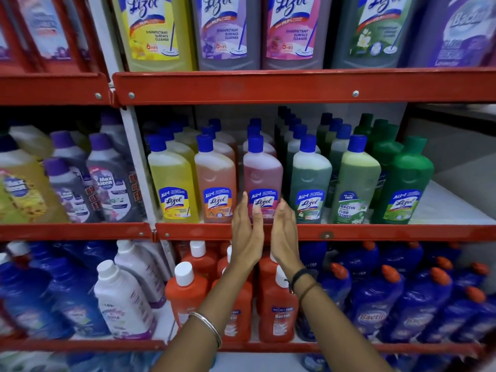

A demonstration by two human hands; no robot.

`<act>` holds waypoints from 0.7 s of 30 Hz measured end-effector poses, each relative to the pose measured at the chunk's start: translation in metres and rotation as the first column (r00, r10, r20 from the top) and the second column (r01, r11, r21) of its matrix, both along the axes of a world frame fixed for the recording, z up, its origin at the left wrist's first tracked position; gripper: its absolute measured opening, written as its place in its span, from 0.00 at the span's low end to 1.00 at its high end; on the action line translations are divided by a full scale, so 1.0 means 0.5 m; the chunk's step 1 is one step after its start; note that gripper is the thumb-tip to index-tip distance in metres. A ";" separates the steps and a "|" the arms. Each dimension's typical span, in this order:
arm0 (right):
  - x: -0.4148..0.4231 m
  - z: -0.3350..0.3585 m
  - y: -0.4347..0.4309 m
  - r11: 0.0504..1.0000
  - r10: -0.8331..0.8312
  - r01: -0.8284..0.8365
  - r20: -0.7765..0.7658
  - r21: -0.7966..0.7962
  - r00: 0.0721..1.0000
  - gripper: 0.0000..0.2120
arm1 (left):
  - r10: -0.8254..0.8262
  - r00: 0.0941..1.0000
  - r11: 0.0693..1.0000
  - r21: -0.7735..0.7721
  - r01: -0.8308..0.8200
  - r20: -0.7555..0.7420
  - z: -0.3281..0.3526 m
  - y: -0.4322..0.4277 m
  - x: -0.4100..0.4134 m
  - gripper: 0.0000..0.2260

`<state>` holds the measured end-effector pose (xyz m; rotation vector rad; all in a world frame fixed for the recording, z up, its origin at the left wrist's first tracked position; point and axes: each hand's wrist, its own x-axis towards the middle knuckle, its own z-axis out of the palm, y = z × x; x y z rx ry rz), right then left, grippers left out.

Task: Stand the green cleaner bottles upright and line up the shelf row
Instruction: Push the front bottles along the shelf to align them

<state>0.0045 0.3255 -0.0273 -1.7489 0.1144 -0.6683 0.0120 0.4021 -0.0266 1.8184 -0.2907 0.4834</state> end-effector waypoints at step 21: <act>0.011 0.045 0.125 0.922 0.375 -0.387 -0.239 -0.005 0.896 0.30 | 0.099 0.995 0.991 -0.094 -0.099 -0.006 0.006 0.135 0.039 0.42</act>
